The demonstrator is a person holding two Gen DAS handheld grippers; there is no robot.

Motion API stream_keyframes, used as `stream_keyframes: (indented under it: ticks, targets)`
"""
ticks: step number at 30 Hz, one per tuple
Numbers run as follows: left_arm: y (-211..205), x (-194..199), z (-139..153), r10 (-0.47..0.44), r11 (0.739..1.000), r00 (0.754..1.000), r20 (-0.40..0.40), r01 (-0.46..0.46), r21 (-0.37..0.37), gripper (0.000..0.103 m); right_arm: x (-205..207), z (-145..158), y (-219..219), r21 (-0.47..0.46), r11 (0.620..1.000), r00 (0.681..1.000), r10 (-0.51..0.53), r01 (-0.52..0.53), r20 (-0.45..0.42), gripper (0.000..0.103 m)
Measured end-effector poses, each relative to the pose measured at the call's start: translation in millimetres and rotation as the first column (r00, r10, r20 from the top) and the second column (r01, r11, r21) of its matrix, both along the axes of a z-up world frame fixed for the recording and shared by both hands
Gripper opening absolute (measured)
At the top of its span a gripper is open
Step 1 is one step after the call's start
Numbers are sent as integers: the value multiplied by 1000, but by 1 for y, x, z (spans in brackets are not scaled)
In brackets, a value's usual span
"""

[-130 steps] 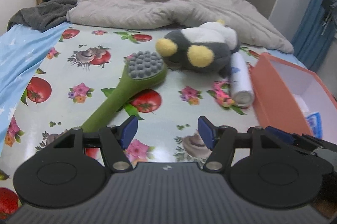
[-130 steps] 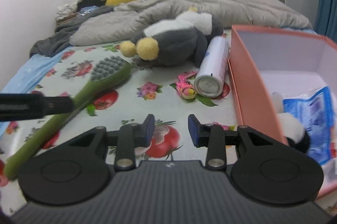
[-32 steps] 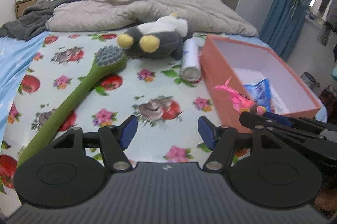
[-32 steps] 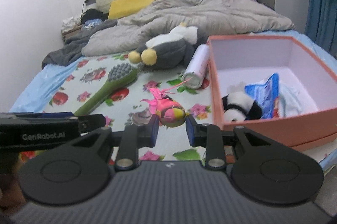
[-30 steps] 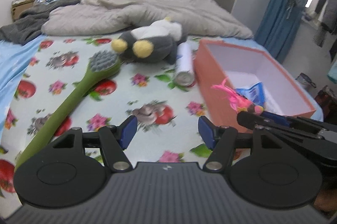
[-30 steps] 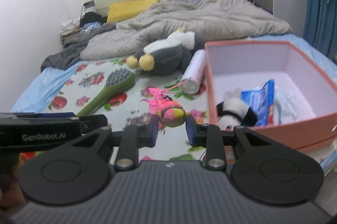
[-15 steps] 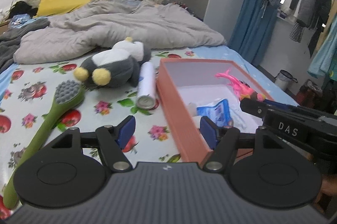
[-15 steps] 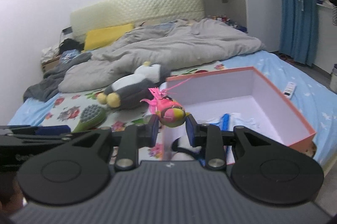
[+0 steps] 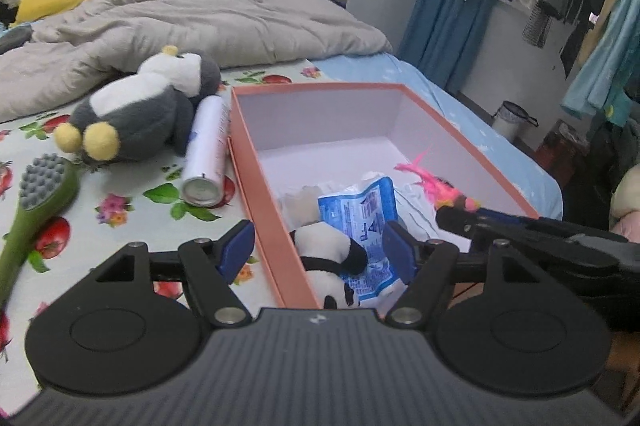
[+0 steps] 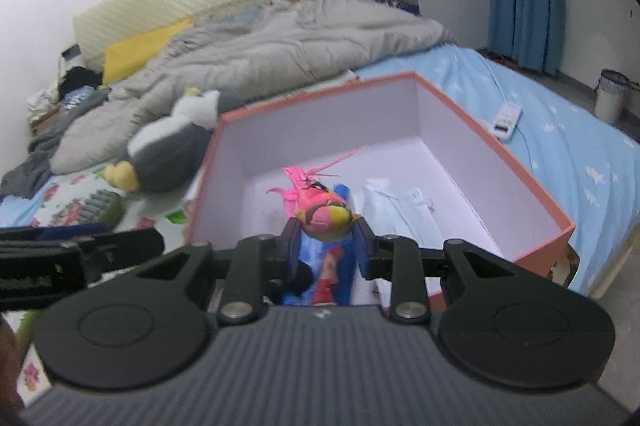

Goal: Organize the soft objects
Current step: 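Open the right gripper to drop the toy ball into the box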

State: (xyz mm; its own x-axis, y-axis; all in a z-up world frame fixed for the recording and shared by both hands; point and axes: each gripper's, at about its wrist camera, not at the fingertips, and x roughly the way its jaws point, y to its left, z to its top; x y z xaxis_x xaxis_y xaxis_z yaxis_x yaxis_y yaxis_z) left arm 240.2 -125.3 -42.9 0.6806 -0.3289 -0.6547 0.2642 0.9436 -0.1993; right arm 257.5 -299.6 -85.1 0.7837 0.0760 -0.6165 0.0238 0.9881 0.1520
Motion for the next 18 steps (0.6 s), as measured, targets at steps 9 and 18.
stream_keyframes:
  ticks: [9, 18]
  targets:
    - [-9, 28, -29, 3, 1000, 999, -47, -3, 15, 75, 23, -40, -17, 8, 999, 996, -45, 46, -83, 42]
    - [-6, 19, -13, -2, 1000, 999, -38, 3, 22, 75, 18, -22, -20, 30, 998, 997, -50, 52, -53, 44]
